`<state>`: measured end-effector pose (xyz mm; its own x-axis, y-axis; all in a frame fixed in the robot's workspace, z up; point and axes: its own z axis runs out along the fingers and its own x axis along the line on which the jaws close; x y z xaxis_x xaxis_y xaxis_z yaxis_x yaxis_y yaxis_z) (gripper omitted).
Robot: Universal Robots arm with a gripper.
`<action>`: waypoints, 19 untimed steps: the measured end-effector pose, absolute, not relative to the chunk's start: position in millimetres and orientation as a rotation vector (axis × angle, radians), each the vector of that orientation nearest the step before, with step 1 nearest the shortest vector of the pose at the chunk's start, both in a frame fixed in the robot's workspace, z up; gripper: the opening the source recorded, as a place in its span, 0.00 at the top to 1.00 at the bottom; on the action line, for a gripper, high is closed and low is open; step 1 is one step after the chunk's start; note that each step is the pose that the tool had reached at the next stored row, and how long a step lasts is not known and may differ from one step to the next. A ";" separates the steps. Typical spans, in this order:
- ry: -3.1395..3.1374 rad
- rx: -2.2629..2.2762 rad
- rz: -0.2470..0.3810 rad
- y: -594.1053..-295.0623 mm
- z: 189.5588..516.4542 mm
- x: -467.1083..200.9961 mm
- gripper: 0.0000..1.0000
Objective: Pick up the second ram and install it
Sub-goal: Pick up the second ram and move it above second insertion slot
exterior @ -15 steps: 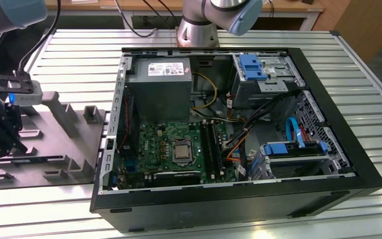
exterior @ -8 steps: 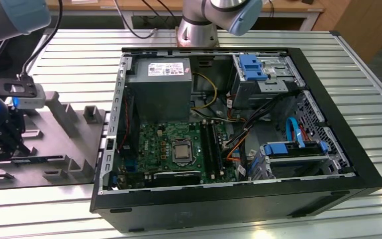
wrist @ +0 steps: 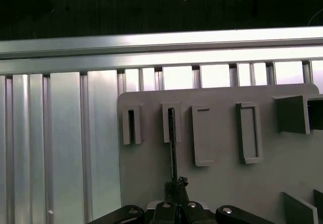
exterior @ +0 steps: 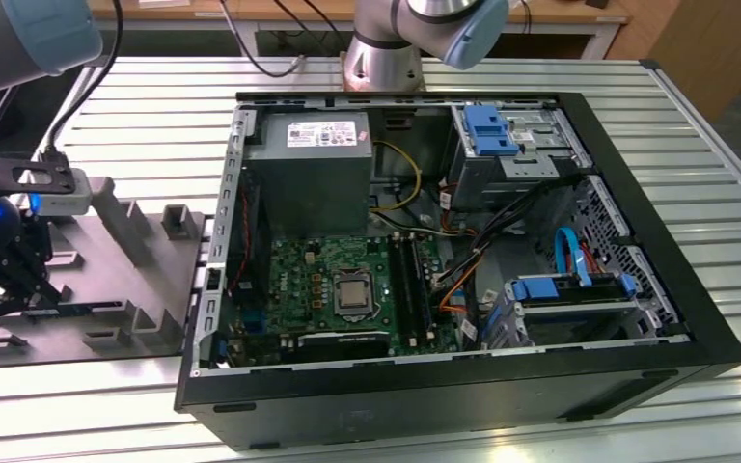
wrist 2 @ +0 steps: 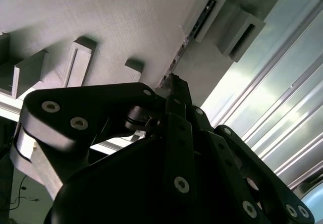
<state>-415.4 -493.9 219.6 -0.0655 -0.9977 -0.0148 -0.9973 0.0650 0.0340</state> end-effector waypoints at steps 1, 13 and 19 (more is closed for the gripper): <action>-2.283 2.139 -0.055 -493.5 219.2 -415.7 0.90; -2.283 2.139 -0.055 -492.4 218.1 -416.7 0.84; -2.284 2.139 -0.055 -492.4 218.0 -416.8 0.64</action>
